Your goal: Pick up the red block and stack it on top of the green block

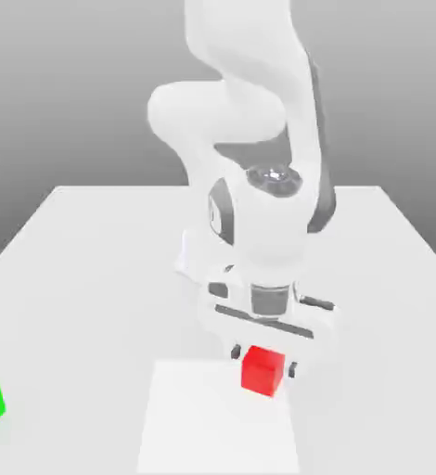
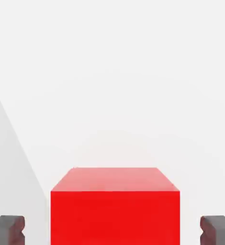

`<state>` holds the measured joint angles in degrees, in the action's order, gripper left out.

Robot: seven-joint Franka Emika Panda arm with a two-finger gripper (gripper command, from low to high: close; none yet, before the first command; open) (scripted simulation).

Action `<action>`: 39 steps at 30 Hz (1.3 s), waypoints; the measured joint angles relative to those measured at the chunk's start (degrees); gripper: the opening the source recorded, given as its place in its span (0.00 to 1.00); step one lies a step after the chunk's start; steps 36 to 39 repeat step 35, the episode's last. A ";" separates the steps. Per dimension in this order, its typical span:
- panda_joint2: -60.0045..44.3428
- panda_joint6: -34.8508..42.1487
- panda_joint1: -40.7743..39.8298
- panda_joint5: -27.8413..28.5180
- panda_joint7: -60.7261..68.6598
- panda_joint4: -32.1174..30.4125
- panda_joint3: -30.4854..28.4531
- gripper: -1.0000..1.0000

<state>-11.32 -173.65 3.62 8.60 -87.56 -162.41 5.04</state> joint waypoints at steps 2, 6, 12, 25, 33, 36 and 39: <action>0.00 -0.06 -0.02 0.06 -0.06 0.00 0.01 0.00; 1.14 0.93 -0.82 -0.30 0.20 -0.18 0.93 0.00; 12.95 10.87 -1.19 -9.17 6.61 -1.91 3.63 0.00; 2.09 24.68 -25.68 -12.12 17.49 22.38 -11.27 0.00; -9.17 21.27 -33.23 -15.91 22.77 30.13 -14.52 1.00; -9.17 21.27 -33.23 -15.91 22.77 30.13 -14.52 1.00; -9.17 21.27 -33.23 -15.91 22.77 30.13 -14.52 1.00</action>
